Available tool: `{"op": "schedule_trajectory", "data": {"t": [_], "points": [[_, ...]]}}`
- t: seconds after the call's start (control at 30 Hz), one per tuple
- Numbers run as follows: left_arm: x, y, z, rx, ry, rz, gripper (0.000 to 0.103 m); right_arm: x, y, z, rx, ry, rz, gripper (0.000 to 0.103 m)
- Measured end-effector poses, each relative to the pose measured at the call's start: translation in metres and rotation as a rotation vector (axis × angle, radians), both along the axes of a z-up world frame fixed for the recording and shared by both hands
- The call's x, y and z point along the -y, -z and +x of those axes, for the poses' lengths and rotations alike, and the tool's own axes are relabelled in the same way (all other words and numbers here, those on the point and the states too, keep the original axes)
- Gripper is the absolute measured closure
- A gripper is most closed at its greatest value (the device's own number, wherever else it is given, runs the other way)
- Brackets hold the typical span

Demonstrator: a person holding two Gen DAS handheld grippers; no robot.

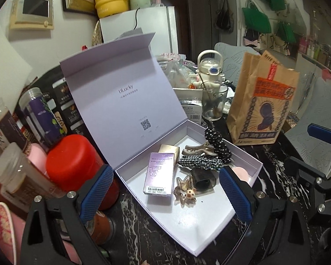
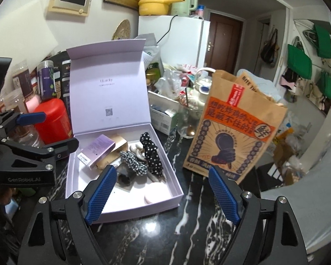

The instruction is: Organize rigid objects

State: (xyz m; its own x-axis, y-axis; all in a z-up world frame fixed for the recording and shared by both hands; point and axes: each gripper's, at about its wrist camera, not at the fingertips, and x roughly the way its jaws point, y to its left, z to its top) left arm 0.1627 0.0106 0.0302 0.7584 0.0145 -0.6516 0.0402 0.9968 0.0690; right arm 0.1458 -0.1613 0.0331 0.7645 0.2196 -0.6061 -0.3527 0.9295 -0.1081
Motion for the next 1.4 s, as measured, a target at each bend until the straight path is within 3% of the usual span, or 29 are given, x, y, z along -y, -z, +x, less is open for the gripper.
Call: {"op": "schedule_trajectory", "data": {"t": [0.33,0.73,1.1,1.4], "points": [[0.006,-0.017,-0.050,0.021,0.031,-0.014,0.005,0.008,-0.013,-0.043,0.037,0.029,0.009,0.015],[0.005,-0.007,-0.102,0.009,0.028,-0.009,0.005,0.009,0.002,-0.099,0.037,0.057,0.012,0.015],[0.003,0.010,-0.125,-0.021,0.009,-0.049,0.005,0.012,0.013,-0.124,0.017,0.083,0.010,0.015],[-0.002,0.017,-0.130,-0.041,-0.019,-0.031,0.005,0.008,0.019,-0.126,-0.002,0.066,0.009,0.015]]}}
